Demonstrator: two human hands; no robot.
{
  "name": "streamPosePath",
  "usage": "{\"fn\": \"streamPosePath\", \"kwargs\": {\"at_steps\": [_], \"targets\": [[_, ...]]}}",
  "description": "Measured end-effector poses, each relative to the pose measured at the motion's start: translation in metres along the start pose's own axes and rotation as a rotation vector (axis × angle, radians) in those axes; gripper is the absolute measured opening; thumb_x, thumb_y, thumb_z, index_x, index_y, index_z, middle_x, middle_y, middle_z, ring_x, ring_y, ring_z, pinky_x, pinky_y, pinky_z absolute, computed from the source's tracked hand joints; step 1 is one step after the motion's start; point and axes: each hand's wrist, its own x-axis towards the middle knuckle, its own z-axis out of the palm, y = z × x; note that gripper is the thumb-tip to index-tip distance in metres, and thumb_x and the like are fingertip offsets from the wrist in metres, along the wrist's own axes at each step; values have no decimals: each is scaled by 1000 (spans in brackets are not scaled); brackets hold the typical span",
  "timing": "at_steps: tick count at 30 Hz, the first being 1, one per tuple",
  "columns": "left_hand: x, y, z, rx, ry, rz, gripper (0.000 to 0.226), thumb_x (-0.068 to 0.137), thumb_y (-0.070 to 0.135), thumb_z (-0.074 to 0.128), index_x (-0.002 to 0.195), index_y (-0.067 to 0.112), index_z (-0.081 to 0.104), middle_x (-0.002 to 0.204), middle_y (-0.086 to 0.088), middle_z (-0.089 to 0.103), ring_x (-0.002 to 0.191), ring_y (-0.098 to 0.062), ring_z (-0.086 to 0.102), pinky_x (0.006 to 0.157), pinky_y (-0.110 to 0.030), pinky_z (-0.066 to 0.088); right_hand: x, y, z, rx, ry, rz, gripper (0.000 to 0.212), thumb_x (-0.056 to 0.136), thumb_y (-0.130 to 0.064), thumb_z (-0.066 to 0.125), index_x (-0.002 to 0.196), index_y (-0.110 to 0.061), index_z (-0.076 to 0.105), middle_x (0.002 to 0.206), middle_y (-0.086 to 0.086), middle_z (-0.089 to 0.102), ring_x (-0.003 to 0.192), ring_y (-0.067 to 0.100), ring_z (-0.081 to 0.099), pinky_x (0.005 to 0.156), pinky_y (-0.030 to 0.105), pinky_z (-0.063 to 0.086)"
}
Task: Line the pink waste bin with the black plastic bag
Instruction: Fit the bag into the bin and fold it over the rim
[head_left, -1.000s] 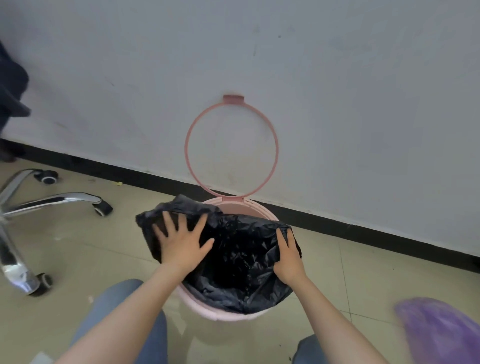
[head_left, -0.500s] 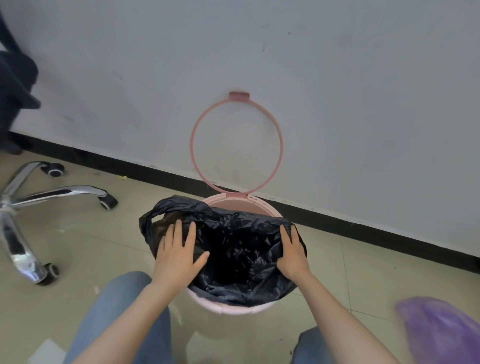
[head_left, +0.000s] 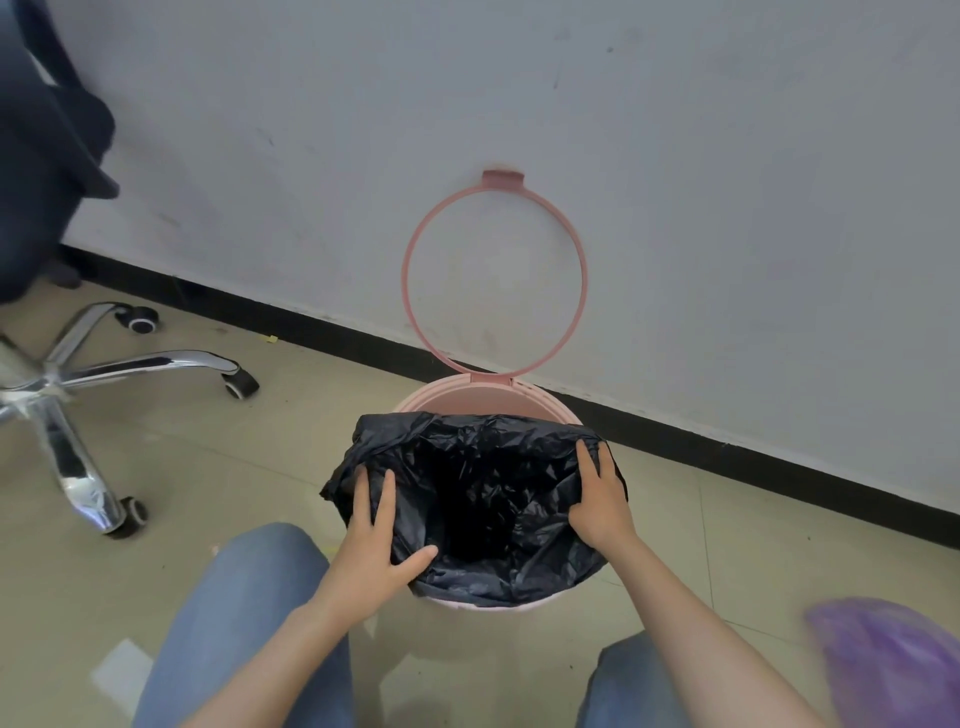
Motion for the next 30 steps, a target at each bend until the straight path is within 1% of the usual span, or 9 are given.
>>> {"fn": "streamPosePath", "kwargs": {"at_steps": [5,8,10,13,18,21,23,26,30], "targets": [[-11,-16,0,-1,-65,33,99,78,51,60,123,53,-28,133,19,-46,123,-31,46,95,-34,47,-1,-2,-5,-10,-29,-34,79,83,3,49,144,-21,5,156,10,-6,141,31,9,106,38,32],[-14,-16,1,40,-85,8,104,77,49,63,133,45,-23,134,17,-45,89,-19,63,90,-31,49,-12,-4,-8,-121,18,-49,67,90,-28,51,144,-20,12,155,15,-1,141,36,8,112,44,21],[-14,-17,1,38,-74,39,108,74,48,66,129,45,-27,139,10,-45,111,-22,57,96,-33,47,-33,-8,-6,-246,221,-111,55,91,-45,39,137,-16,35,151,22,20,137,42,20,108,51,28],[-13,-20,2,25,-48,85,114,72,47,70,121,45,-32,135,8,-47,143,-28,10,106,-34,39,-64,-6,8,-357,296,-412,62,91,-56,16,111,-19,62,130,18,56,125,39,41,100,51,37],[-10,-21,1,95,-79,83,117,67,49,73,121,49,-31,138,5,-44,137,-33,28,96,-34,47,-82,31,26,-630,43,-637,48,92,-53,21,120,-29,51,126,6,61,125,23,30,108,39,3],[-12,-19,-2,379,44,234,117,50,56,79,143,29,14,151,-25,5,121,-43,43,90,-50,50,-80,40,29,-664,95,-708,51,77,-46,52,124,-29,44,121,6,64,121,24,34,108,42,10],[-8,-20,-1,601,102,329,99,40,45,89,122,15,44,136,-26,32,119,-43,37,92,-54,45,-78,40,31,-655,108,-735,63,66,-43,73,121,-28,45,113,7,67,116,25,36,103,43,20],[-7,-14,7,773,184,515,91,40,25,90,120,16,47,134,-22,36,122,-41,33,99,-52,26,-77,39,33,-652,129,-724,69,59,-42,79,118,-27,47,109,9,69,114,26,38,102,42,22],[-5,-9,16,809,105,489,136,33,31,91,144,24,14,130,-23,52,122,-40,32,99,-51,21,-84,40,31,-714,97,-684,62,75,-51,53,128,-24,40,127,15,58,126,30,30,109,42,6]]}}
